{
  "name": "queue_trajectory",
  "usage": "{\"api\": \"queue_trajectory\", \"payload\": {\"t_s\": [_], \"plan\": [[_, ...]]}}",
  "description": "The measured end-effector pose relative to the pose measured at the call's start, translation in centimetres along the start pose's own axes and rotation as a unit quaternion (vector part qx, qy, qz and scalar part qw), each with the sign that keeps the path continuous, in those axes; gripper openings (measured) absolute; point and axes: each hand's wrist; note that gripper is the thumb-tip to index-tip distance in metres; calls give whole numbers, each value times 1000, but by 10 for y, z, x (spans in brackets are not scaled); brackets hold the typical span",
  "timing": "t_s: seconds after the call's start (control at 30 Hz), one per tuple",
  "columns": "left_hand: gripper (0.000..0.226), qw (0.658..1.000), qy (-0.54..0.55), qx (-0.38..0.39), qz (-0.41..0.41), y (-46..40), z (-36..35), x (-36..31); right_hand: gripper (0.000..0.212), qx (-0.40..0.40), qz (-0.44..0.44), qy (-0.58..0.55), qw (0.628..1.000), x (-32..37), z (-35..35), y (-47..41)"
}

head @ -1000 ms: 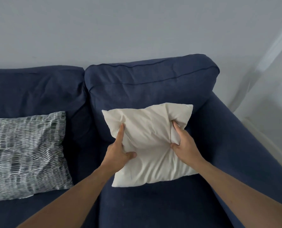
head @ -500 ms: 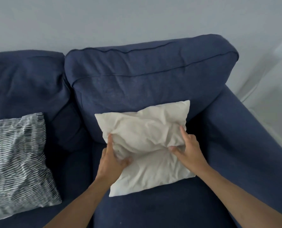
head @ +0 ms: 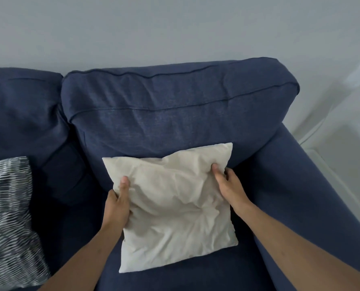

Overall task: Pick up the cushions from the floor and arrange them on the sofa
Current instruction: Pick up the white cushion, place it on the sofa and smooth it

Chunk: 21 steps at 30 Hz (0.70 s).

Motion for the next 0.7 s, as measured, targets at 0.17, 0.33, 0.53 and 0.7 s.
{"api": "queue_trajectory", "payload": {"t_s": [0.17,0.33,0.53,0.7], "plan": [[69,996,-25,-44,-78,1,-8,-12,46,-27,73,56,995,6,10,-11],[64,983,-32,-117,-137,-2,1,-20,36,-47,136,54,988,13,19,-15],[66,983,-57,-96,-149,-18,8,-13,47,-48,108,46,992,-6,16,-26],[77,988,-123,76,-47,4,43,31,80,100,-10,114,988,-52,53,-14]]}}
Point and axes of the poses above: each hand's wrist, its own y-axis away from the middle knuckle, its own z-axis out of the back of the hand, x = y × z, and after that the axes turned 4 degrees about -z, right-handed
